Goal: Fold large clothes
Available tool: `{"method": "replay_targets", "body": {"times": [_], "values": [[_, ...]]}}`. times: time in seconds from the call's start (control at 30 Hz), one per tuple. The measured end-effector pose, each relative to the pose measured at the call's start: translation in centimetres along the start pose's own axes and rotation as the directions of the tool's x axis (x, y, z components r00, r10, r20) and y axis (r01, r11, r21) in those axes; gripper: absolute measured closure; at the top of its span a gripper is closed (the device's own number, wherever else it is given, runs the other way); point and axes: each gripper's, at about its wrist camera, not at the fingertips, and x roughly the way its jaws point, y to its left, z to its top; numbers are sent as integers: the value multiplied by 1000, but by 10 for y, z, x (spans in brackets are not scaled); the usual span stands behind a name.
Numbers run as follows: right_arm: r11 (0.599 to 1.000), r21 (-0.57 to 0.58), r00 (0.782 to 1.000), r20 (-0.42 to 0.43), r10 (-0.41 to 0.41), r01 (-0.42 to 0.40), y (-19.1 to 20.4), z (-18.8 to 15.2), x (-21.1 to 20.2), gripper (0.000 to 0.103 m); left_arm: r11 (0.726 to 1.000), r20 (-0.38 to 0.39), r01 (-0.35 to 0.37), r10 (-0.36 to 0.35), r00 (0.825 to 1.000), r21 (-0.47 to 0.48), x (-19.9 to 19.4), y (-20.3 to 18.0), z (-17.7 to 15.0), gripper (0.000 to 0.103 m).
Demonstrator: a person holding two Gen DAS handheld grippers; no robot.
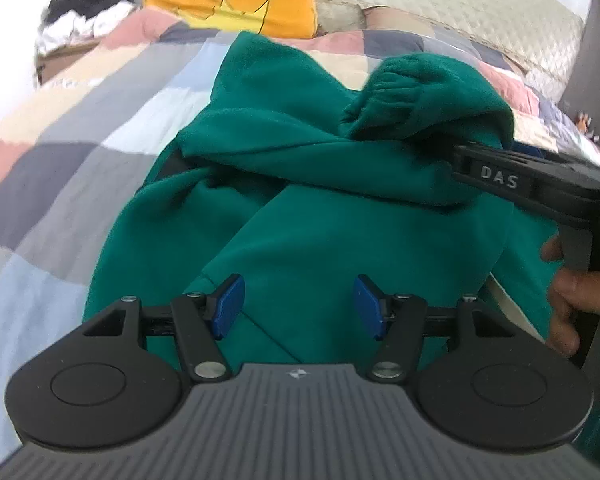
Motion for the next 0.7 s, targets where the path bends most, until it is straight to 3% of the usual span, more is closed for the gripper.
{"method": "replay_targets", "body": {"times": [0.13, 0.3, 0.43, 0.7], "values": [[999, 43, 999, -47, -12, 14, -5, 1, 1, 43, 999, -15, 18, -18, 1000, -38, 6, 4, 0, 37], [984, 179, 997, -76, 7, 7, -21, 4, -3, 57, 1000, -8, 8, -9, 1000, -30, 7, 1, -1, 37], [942, 336, 995, -95, 36, -2, -40, 2, -6, 70, 999, -5, 14, -14, 1000, -45, 8, 3, -1, 37], [831, 556, 991, -110, 73, 0, -68, -9, -11, 74, 997, -6, 18, -18, 1000, -80, 16, 6, -4, 37]]}}
